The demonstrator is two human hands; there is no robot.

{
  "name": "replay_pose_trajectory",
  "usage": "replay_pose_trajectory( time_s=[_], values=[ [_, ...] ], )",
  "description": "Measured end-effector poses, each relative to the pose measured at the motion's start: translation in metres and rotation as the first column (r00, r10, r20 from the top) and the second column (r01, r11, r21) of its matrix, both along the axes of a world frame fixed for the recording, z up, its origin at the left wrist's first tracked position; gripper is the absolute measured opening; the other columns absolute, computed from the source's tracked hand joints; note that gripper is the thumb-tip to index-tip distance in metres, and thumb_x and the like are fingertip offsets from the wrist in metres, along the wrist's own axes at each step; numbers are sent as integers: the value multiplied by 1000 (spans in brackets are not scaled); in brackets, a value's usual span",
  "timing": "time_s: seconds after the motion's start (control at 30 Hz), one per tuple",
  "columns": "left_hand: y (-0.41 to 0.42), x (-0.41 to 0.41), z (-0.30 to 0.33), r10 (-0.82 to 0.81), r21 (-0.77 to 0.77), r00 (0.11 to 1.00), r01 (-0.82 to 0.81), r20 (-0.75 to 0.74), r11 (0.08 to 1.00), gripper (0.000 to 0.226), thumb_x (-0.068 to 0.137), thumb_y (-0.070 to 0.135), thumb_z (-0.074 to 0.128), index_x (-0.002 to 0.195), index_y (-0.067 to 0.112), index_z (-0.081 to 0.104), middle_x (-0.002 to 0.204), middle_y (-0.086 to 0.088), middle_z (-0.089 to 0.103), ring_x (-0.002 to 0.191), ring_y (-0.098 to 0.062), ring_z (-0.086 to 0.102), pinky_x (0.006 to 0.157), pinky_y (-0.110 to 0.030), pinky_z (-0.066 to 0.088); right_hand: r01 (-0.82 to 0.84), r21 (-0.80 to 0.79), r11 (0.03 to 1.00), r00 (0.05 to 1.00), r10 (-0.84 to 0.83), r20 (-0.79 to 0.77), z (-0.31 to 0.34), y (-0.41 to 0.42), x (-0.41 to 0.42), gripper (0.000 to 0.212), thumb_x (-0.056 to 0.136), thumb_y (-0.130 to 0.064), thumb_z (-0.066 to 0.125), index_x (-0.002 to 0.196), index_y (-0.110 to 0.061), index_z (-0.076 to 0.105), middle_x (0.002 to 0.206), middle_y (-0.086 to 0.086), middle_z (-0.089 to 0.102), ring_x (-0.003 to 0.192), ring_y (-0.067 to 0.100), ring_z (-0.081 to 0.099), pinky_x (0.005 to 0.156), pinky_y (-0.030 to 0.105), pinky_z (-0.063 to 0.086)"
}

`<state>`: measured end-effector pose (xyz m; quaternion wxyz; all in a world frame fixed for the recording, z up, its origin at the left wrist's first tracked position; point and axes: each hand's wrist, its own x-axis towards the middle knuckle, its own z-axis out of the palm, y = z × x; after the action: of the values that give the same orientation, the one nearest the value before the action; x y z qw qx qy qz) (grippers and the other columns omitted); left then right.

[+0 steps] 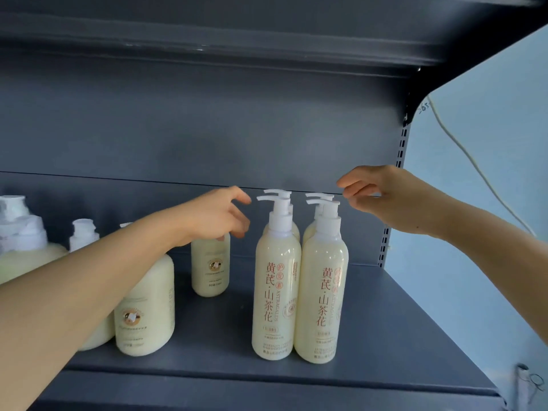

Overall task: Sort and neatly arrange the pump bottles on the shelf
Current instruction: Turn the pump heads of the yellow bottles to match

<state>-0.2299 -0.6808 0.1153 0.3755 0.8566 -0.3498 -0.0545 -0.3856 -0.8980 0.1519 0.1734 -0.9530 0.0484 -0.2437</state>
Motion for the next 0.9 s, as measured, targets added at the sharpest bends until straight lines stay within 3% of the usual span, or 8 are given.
replay_pose_trajectory(
  time_s=[0.1,0.23,0.37,0.47,0.6,0.7,0.83,0.9],
  values=[
    [9,-12,-22,-41,67,995,48,-92,997,58,82,8,67,131,24,41,116,4,62,103,-14,62,88,-35,53,45,77,996,999,-47,14,-21,0,-12,33,90,-13,56,122,-20,55,109,-2,63,106,17,59,81,23,44],
    [10,-28,-58,-126,147,972,157,-198,977,81,71,20,79,137,32,33,130,5,51,105,-10,58,79,-28,51,77,250,965,985,-35,-168,-55,6,-25,60,78,-29,72,130,-26,42,112,-6,57,105,13,58,91,35,50],
    [-3,-41,-88,-125,147,977,151,-173,978,98,61,28,84,140,31,26,132,12,51,119,-9,52,104,-35,43,72,225,972,948,4,-318,-90,19,-26,81,69,-43,79,132,-27,31,120,-9,50,112,11,52,91,30,46],
    [-12,-52,-100,-134,132,982,151,-131,980,93,72,17,80,142,26,20,135,12,44,124,-6,43,106,-27,37,73,265,961,940,22,-340,-111,26,-20,79,68,-40,81,125,-24,28,120,-9,52,110,12,52,85,26,44],
    [-16,-53,-108,-87,91,993,94,-80,991,99,71,16,81,144,27,15,136,10,43,126,-11,43,107,-34,39,77,339,938,953,30,-301,-126,31,-13,68,73,-29,78,117,-20,28,117,-4,56,106,16,56,81,26,50],
    [-16,-53,-109,-88,71,994,93,-69,993,100,71,15,81,143,29,14,130,14,44,125,-9,44,107,-35,39,72,369,927,964,30,-262,-131,28,-10,58,77,-28,75,114,-20,31,116,-5,56,102,14,57,68,20,47],
    [-17,-50,-110,-99,62,993,103,-62,993,100,70,14,80,143,31,14,130,14,44,125,-9,44,107,-35,39,71,358,931,961,32,-273,-132,22,-6,59,75,-31,77,115,-23,35,115,-8,57,104,14,57,76,23,47],
    [-17,-49,-110,-94,64,994,98,-55,993,99,70,14,80,143,31,15,132,13,44,124,-9,44,107,-36,40,77,355,932,965,21,-263,-131,22,-5,59,73,-29,78,115,-23,36,111,-10,57,101,12,57,72,20,46]
  ],
)
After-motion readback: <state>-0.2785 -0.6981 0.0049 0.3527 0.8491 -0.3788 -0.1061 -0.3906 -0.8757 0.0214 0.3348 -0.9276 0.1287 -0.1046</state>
